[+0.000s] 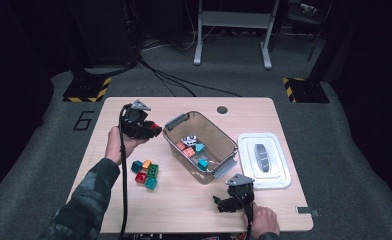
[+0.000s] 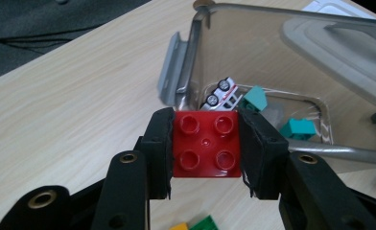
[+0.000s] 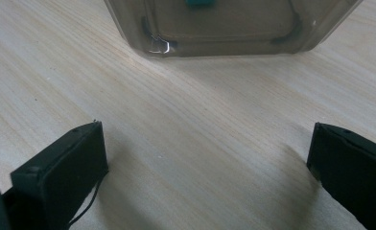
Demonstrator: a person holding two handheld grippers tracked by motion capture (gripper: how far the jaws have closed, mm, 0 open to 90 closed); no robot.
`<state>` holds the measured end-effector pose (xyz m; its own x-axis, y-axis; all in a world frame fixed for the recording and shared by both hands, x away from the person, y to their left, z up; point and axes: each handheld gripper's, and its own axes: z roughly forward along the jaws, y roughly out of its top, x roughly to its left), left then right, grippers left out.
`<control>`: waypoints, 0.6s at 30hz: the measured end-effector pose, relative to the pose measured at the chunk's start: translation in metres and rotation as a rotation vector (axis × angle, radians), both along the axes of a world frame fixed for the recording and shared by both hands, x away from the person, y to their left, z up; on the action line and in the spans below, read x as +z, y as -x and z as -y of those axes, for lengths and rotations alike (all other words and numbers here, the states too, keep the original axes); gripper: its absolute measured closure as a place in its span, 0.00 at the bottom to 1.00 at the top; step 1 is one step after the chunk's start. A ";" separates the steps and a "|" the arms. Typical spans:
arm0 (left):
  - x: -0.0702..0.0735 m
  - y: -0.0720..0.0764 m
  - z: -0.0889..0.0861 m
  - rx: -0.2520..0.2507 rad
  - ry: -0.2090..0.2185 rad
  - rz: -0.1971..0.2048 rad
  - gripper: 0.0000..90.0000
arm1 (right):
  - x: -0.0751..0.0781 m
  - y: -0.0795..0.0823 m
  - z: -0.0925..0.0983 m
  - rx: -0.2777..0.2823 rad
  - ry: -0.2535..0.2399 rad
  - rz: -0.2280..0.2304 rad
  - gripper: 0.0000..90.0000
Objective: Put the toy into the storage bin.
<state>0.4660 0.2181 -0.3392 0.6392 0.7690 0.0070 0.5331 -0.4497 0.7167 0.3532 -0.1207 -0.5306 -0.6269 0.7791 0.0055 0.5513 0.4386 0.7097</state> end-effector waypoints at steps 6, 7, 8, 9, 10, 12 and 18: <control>-0.002 -0.002 0.026 -0.049 -0.010 -0.013 0.66 | 0.000 0.000 0.000 0.003 0.004 0.002 0.00; -0.004 -0.003 0.031 -0.055 -0.007 -0.015 0.66 | 0.000 0.000 0.000 0.003 0.004 0.002 0.00; -0.005 -0.003 0.034 -0.065 -0.016 -0.020 0.66 | 0.000 0.000 0.001 0.005 0.004 0.001 0.00; -0.006 -0.003 0.038 -0.075 -0.018 -0.024 0.66 | 0.000 0.000 0.000 0.004 0.004 0.001 0.00; -0.007 -0.003 0.042 -0.079 -0.017 -0.026 0.66 | 0.000 0.000 0.001 0.006 0.004 0.002 0.00; -0.010 -0.003 0.049 -0.091 -0.017 -0.029 0.66 | 0.000 0.000 0.001 0.006 0.004 0.001 0.00; -0.020 -0.003 0.066 -0.114 -0.025 -0.059 0.66 | 0.000 0.000 0.000 0.003 -0.003 0.001 0.00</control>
<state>0.4689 0.1523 -0.3596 0.7226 0.6911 -0.0148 0.5180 -0.5270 0.6738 0.3532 -0.1209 -0.5306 -0.6291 0.7773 0.0074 0.5495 0.4380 0.7115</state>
